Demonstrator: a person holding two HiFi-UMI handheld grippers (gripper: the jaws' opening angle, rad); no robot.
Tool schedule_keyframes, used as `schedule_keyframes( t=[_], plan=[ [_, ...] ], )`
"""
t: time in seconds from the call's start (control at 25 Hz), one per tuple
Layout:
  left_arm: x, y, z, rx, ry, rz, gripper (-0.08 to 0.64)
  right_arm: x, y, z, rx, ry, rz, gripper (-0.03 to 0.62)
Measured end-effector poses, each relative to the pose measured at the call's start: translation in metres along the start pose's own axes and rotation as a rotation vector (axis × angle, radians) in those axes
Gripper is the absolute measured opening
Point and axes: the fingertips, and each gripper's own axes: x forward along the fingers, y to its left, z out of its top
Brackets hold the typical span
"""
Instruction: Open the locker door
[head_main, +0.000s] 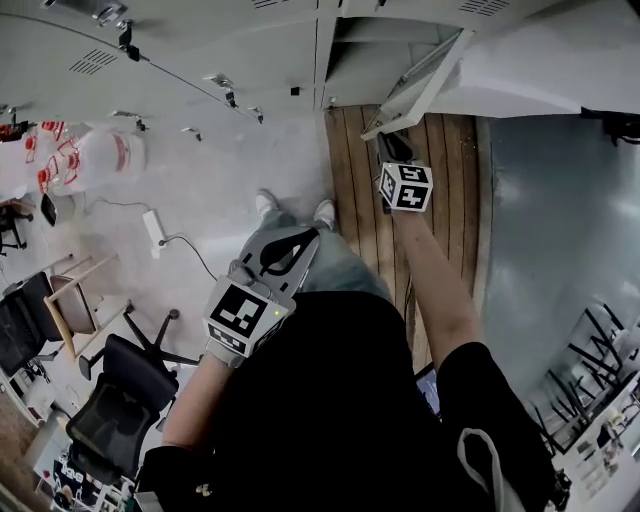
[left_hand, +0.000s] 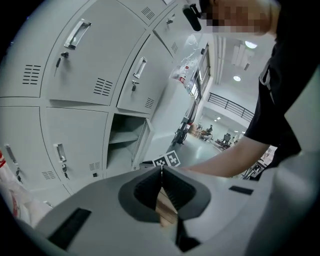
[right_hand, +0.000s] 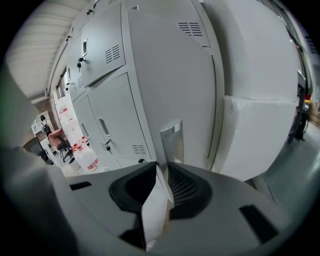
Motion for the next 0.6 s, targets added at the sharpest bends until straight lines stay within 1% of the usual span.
schedule_keyframes(
  t=[0.24,0.36,0.48,0.6],
  plan=[
    [0.019,-0.017,0.001,0.02,0.001,-0.045,0.023,-0.024,-0.026,-0.014,0.025,-0.007,-0.045,0.077],
    [0.029,-0.027,0.0,0.03,0.013,-0.074,0.023,-0.036,-0.044,-0.02,0.04,-0.011,-0.082,0.067],
    [0.037,-0.034,0.002,0.042,0.02,-0.099,0.023,-0.048,-0.063,-0.027,0.078,-0.011,-0.126,0.064],
    [0.044,-0.041,0.002,0.058,0.035,-0.121,0.024,-0.055,-0.079,-0.03,0.098,-0.011,-0.152,0.064]
  ],
)
